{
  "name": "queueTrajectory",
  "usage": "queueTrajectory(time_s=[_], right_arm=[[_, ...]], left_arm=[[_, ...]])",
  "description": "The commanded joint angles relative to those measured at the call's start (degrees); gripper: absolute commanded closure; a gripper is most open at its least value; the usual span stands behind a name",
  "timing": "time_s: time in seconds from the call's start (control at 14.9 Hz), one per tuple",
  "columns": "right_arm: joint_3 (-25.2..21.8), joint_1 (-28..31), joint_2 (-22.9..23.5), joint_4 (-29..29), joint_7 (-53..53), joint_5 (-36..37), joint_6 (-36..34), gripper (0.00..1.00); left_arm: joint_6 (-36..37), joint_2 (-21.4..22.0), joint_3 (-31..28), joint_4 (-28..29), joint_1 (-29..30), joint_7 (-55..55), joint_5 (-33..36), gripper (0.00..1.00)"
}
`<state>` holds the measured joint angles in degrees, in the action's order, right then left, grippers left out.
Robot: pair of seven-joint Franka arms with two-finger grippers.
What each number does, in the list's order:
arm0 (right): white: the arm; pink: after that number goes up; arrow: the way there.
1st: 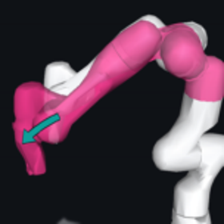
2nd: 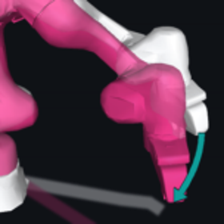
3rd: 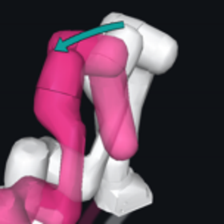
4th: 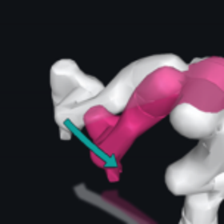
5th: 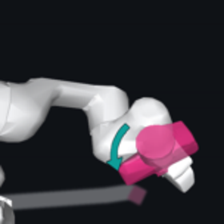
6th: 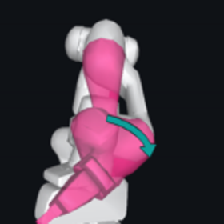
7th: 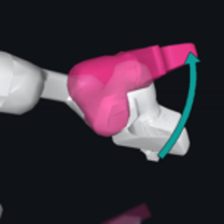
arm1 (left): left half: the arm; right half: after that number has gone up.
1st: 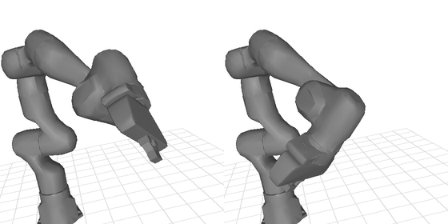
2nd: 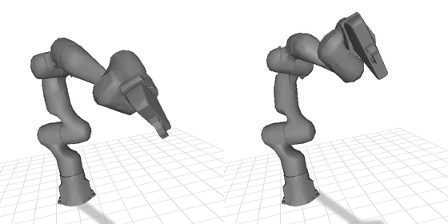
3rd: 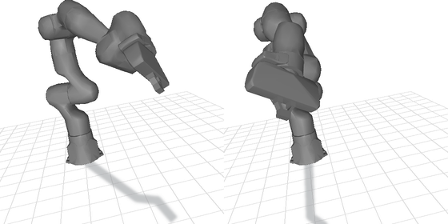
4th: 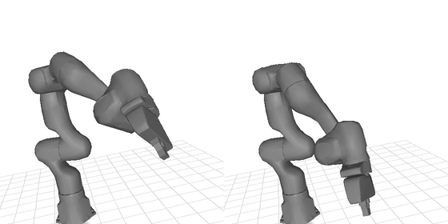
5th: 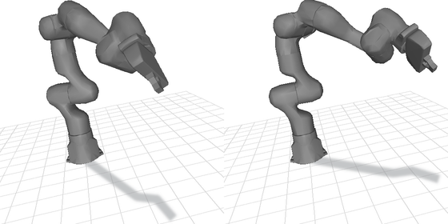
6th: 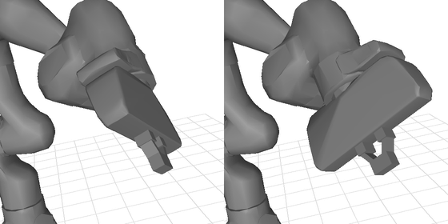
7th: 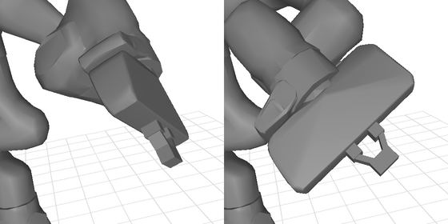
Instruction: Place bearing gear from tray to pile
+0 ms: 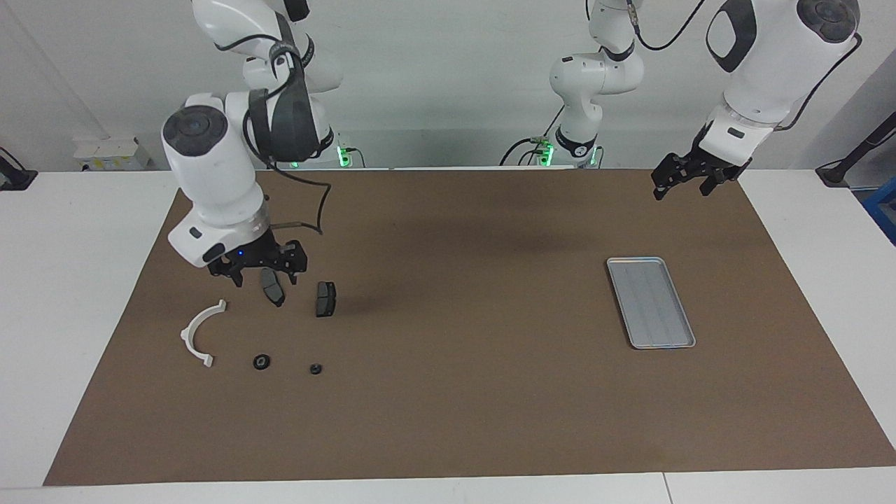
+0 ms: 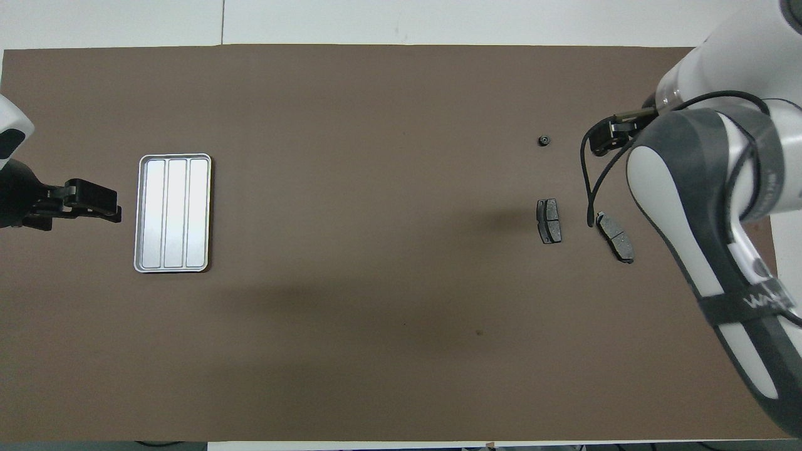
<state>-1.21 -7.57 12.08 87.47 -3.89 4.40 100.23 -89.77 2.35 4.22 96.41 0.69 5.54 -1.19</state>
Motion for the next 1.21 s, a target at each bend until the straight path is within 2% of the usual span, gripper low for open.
queueTrajectory(time_s=[0.0, 0.27, 0.47, 0.87, 1.14], right_arm=[[0.85, 1.25, -11.79, 9.38, 1.43, -0.88, -2.91, 0.00], [2.96, 3.00, -18.13, 8.86, 1.87, -2.82, -14.51, 0.00], [3.05, 3.09, -18.93, 6.68, 0.82, -6.33, -19.01, 0.00], [3.14, 3.01, -18.49, 6.93, -1.21, -4.58, -12.52, 0.00], [3.14, 3.09, -18.40, 6.93, -1.21, -4.40, -12.86, 0.00]], left_arm=[[0.65, 1.08, -0.01, 0.71, -0.07, 0.09, 0.57, 0.00], [0.65, 1.08, -0.01, 0.71, -0.07, 0.00, 0.57, 0.00], [0.65, 1.08, -0.01, 0.71, -0.07, 0.09, 0.57, 0.00], [0.65, 1.08, -0.01, 0.71, -0.07, 0.09, 0.57, 0.00], [0.65, 1.08, -0.01, 0.71, -0.07, 0.00, 0.57, 0.00]])
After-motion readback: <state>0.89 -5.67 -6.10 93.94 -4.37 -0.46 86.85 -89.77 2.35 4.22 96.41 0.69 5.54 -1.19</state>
